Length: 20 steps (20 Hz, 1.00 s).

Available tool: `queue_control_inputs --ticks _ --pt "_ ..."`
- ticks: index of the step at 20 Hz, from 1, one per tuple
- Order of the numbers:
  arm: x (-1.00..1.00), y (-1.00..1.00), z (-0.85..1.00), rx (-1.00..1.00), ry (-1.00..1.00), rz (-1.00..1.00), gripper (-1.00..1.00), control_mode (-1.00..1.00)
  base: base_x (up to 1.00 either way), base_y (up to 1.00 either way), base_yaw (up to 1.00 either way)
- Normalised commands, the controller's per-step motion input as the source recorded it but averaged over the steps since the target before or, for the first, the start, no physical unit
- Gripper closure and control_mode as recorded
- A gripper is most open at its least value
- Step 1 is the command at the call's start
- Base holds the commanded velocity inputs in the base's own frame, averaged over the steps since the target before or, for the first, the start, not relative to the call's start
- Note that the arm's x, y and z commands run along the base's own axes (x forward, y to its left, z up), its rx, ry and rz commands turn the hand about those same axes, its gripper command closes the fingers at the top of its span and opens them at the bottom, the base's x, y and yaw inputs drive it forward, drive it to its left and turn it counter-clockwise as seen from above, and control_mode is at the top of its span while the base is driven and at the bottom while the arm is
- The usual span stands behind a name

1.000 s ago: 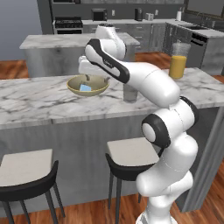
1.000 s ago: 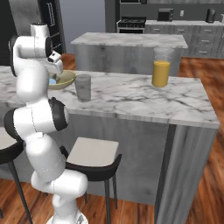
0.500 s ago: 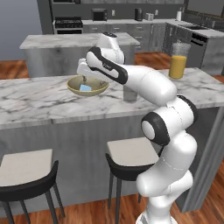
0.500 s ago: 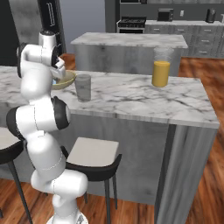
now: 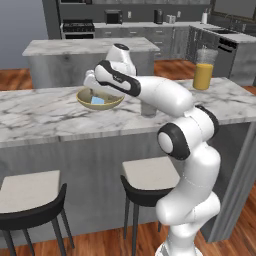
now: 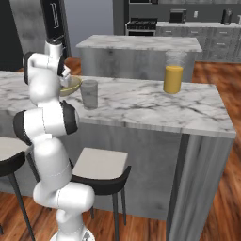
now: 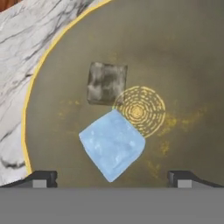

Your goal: There are two ice cubes in the ice bowl. Place both ice cubes in the glass cup.

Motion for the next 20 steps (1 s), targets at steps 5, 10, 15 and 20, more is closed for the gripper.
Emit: queue_control_inputs --ticks 5,10,15,20 --pt "0.35 0.22 -0.04 -0.04 0.0 0.0 -1.0 -1.0 0.0 0.0 0.0" --pt "0.21 0.02 -0.19 -0.07 0.06 0.0 -1.0 -1.0 0.0 0.0 0.0" --pt "-0.06 -0.12 -0.24 -0.05 0.17 0.0 -1.0 -1.0 0.0 0.0 0.0" --pt "-0.09 -0.08 -0.1 -0.01 0.12 0.0 -1.0 -1.0 0.0 0.0 0.0"
